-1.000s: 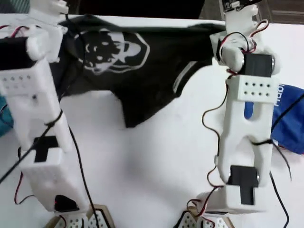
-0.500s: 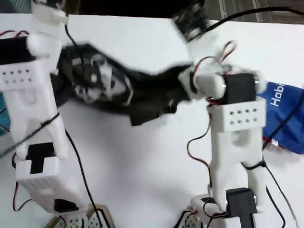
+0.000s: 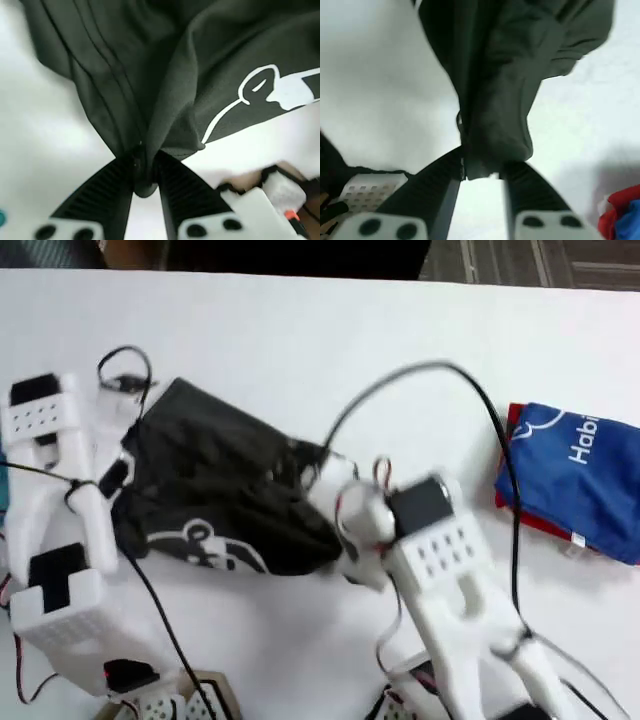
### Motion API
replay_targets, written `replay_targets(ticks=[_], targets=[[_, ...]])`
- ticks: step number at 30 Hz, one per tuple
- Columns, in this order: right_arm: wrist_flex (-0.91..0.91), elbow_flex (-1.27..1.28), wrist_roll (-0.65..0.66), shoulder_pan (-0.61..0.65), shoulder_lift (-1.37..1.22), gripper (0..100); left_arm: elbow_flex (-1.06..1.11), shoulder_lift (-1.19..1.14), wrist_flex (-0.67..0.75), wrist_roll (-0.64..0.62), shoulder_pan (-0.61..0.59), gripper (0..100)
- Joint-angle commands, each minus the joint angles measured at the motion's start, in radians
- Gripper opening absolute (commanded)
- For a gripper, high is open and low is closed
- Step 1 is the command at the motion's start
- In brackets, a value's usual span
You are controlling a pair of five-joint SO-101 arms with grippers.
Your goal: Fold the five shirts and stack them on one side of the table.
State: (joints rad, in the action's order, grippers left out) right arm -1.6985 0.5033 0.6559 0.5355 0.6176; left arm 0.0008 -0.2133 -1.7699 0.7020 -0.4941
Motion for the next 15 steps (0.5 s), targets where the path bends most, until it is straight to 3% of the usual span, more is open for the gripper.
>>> replay_targets(ticks=[1, 8, 11, 15], targets=[[-0.010, 0.063, 0.037, 0.021, 0.219, 26.0, 0.051, 0.051, -0.006, 0.023, -0.066, 3], [0.021, -0.034, 0.032, -0.197, 0.432, 29.8, 0.145, 0.051, 0.071, 0.023, -0.186, 3], [0.137, 0.100, -0.028, -0.280, 0.381, 29.8, 0.177, 0.051, 0.112, 0.023, -0.213, 3], [0.338, 0.298, -0.048, -0.259, 0.206, 29.8, 0.208, 0.051, 0.144, 0.023, -0.215, 3]])
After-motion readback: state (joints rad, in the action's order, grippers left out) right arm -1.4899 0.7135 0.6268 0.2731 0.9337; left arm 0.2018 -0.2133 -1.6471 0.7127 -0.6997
